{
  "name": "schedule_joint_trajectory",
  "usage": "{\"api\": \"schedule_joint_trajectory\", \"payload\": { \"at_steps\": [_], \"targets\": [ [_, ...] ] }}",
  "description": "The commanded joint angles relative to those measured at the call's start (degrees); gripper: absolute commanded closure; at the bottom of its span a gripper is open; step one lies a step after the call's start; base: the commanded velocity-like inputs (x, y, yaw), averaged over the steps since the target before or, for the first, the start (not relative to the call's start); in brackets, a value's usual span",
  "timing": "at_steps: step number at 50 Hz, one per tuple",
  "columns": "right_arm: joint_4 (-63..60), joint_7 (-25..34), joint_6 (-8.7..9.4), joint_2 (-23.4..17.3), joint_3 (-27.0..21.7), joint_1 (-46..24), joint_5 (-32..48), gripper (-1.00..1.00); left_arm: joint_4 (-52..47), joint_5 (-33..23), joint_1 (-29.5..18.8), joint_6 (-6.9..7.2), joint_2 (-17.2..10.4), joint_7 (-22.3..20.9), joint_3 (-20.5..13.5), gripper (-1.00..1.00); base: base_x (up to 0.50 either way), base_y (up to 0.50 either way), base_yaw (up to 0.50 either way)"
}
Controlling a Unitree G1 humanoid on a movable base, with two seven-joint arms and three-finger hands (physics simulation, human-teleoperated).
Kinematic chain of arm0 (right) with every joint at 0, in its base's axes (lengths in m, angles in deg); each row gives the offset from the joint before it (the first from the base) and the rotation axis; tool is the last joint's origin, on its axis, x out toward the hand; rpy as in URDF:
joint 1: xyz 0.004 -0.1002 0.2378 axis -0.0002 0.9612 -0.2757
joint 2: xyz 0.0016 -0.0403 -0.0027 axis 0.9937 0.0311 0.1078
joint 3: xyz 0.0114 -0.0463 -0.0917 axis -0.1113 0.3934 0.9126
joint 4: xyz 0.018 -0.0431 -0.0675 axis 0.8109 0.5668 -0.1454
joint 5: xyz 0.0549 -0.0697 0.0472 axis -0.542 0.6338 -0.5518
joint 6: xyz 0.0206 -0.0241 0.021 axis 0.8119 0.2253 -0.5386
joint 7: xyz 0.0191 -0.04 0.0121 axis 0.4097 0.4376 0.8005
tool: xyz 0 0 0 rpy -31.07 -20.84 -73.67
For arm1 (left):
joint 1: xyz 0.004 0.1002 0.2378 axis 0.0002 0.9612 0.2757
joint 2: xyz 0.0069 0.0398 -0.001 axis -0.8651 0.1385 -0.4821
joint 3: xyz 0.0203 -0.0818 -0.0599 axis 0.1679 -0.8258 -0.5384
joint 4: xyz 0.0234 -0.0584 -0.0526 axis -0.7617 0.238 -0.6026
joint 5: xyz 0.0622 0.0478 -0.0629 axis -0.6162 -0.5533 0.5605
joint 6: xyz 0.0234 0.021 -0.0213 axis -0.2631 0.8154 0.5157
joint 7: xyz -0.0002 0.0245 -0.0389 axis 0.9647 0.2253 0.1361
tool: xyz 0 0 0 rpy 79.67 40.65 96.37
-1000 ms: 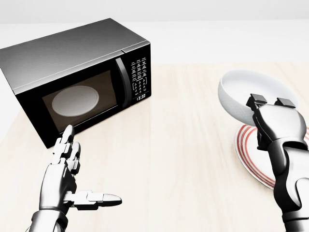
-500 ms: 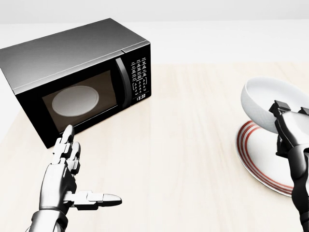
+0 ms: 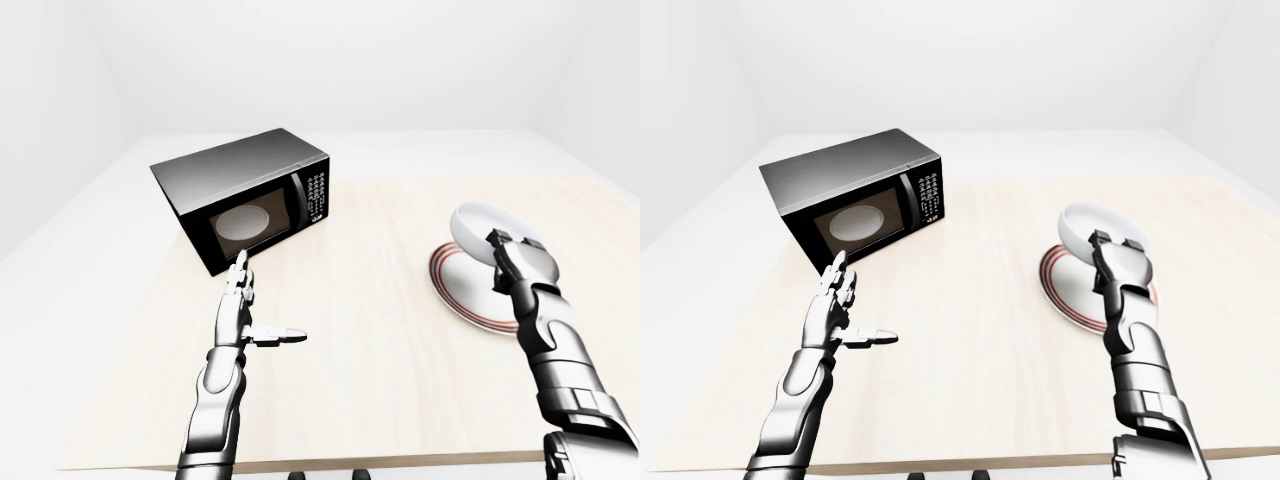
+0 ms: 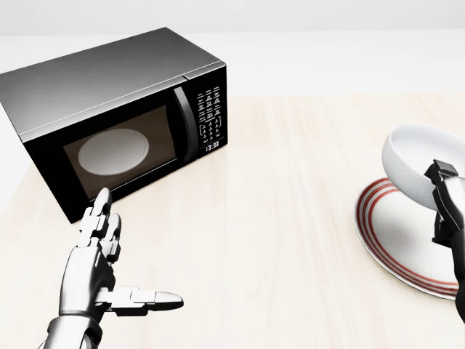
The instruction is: Pick up the white bowl and put it on the plate.
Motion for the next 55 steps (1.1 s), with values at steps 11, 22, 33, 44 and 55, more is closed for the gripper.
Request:
{"api": "schedule_joint_trajectory", "payload": {
  "at_steps": [11,22,33,44,55],
  "targets": [
    [6.11,-4.24,0.0,-2.78,-0.51,-1.94,-1.07,1.0,0.45,-0.15,-0.19,-0.14,-0.06,0.27,-0.08,-1.0,0.0,0.0,0.0],
    [11.4,-5.94,0.0,-3.98,0.48,-4.98,-1.83,1.0,0.45,-0.13,-0.19,-0.17,-0.05,0.28,-0.08,-1.0,0.0,0.0,0.0],
    [20.18,-8.72,0.0,-4.06,2.91,-11.17,-2.56,1.0,0.45,-0.15,-0.19,-0.17,-0.05,0.28,-0.08,-1.0,0.0,0.0,0.0],
    [26.13,-10.96,0.0,-4.61,4.38,-14.0,-3.87,1.0,0.46,-0.14,-0.19,-0.17,-0.06,0.26,-0.08,-1.0,0.0,0.0,0.0],
    [27.8,-11.64,0.0,-4.06,5.19,-12.99,-5.03,1.0,0.45,-0.14,-0.19,-0.15,-0.05,0.28,-0.08,-1.0,0.0,0.0,0.0]
  ]
}}
